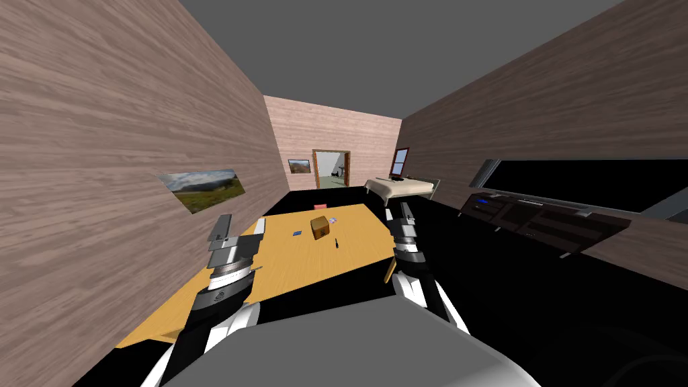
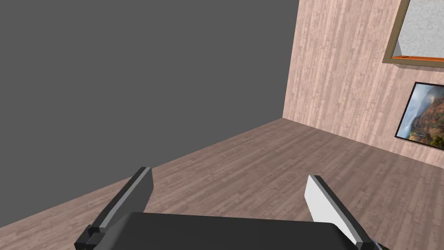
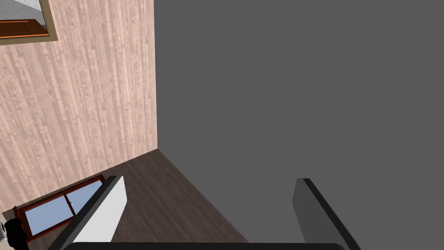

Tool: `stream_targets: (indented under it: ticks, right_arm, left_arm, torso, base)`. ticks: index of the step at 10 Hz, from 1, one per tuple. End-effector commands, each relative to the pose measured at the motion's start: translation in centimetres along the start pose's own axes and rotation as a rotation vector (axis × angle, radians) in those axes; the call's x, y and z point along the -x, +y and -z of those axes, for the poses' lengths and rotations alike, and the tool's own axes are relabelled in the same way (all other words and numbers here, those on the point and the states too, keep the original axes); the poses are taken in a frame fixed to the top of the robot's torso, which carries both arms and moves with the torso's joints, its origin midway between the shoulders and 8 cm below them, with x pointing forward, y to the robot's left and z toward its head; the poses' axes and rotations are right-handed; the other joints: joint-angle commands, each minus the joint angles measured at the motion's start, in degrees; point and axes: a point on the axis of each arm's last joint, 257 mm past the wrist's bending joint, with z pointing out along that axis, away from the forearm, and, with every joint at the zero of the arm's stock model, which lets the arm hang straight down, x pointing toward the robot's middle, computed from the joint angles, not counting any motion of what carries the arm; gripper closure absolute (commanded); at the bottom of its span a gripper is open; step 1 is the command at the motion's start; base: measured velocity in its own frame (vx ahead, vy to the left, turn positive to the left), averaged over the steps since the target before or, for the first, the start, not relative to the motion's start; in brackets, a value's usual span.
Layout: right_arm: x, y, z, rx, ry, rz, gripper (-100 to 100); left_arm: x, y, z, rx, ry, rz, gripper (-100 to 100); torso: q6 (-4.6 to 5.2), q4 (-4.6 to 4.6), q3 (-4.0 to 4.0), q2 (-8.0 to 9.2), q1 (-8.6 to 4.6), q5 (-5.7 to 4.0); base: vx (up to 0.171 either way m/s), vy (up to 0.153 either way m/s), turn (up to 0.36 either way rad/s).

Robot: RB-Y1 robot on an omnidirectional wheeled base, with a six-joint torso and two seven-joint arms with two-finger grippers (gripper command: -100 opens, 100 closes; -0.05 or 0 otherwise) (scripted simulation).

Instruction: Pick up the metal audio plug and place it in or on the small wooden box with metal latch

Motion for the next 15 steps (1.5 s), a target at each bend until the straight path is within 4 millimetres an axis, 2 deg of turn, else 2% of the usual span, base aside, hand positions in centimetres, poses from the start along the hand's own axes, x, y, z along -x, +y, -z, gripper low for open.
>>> stream_targets:
  ticks: [1,3,6,7,9,10,11,12,13,14,15]
  right_arm:
    - [-0.3,-0.5,0.2,-0.016,0.022,0.005,-100]
    - [-0.7,-1.7,0.6,-0.051,0.058,0.011,-100]
    - [-1.3,-4.6,2.0,-0.137,0.121,0.017,-100]
    - [-1.4,-4.6,2.0,-0.138,0.128,0.02,-100]
    - [-1.7,-7.1,3.4,-0.216,0.165,0.02,-100]
    - [-1.8,-7.2,3.4,-0.219,0.183,0.029,-100]
    - [-1.8,-8.6,4.3,-0.264,0.204,0.031,-100]
    - [-1.9,-8.6,4.4,-0.266,0.212,0.035,-100]
    - [-1.9,-10.1,5.4,-0.316,0.233,0.039,-100]
    - [-1.9,-10.2,5.5,-0.317,0.241,0.043,-100]
    - [-1.9,-11.7,6.7,-0.371,0.262,0.047,-100]
  left_arm:
    - [0.0,0.0,0.0,0.0,0.0,0.0,0]
    - [0.0,0.0,0.0,0.0,0.0,0.0,0]
    - [0.0,0.0,0.0,0.0,0.0,0.0,0]
    - [0.0,0.0,0.0,0.0,0.0,0.0,0]
    - [0.0,0.0,0.0,0.0,0.0,0.0,0]
    - [0.0,0.0,0.0,0.0,0.0,0.0,0]
    - [0.0,0.0,0.0,0.0,0.0,0.0,0]
    - [0.0,0.0,0.0,0.0,0.0,0.0,0]
    - [0.0,0.0,0.0,0.0,0.0,0.0,0]
    - [0.0,0.0,0.0,0.0,0.0,0.0,0]
    - [0.0,0.0,0.0,0.0,0.0,0.0,0]
  torso:
    - [0.0,0.0,0.0,0.0,0.0,0.0]
    - [-0.02,0.02,0.06,0.12,0.01,0.0]
    - [-0.02,0.06,0.15,0.27,0.01,0.0]
    - [-0.04,0.06,0.17,0.29,0.07,0.01]
    - [-0.02,0.04,0.11,0.2,0.04,0.01]
    - [-0.04,0.05,0.14,0.25,0.04,0.01]
    - [0.03,0.05,0.13,0.22,-0.02,0.0]
    - [-0.02,0.05,0.12,0.2,0.03,0.01]
    - [0.03,0.04,0.1,0.16,0.01,0.0]
    - [-0.02,0.04,0.1,0.18,0.03,0.01]
    - [0.02,0.04,0.1,0.16,0.01,0.01]
  base:
    - [-0.016,0.005,0.09]
    - [-0.044,0.005,0.159]
    - [-0.073,0.017,0.254]
    - [-0.052,0.018,0.084]
    - [-0.059,0.021,0.298]
    - [-0.053,0.008,0.081]
    - [-0.047,0.026,0.222]
    - [-0.037,0.017,0.099]
    - [-0.047,0.026,0.234]
    - [-0.043,0.019,0.142]
    - [-0.052,0.03,0.329]
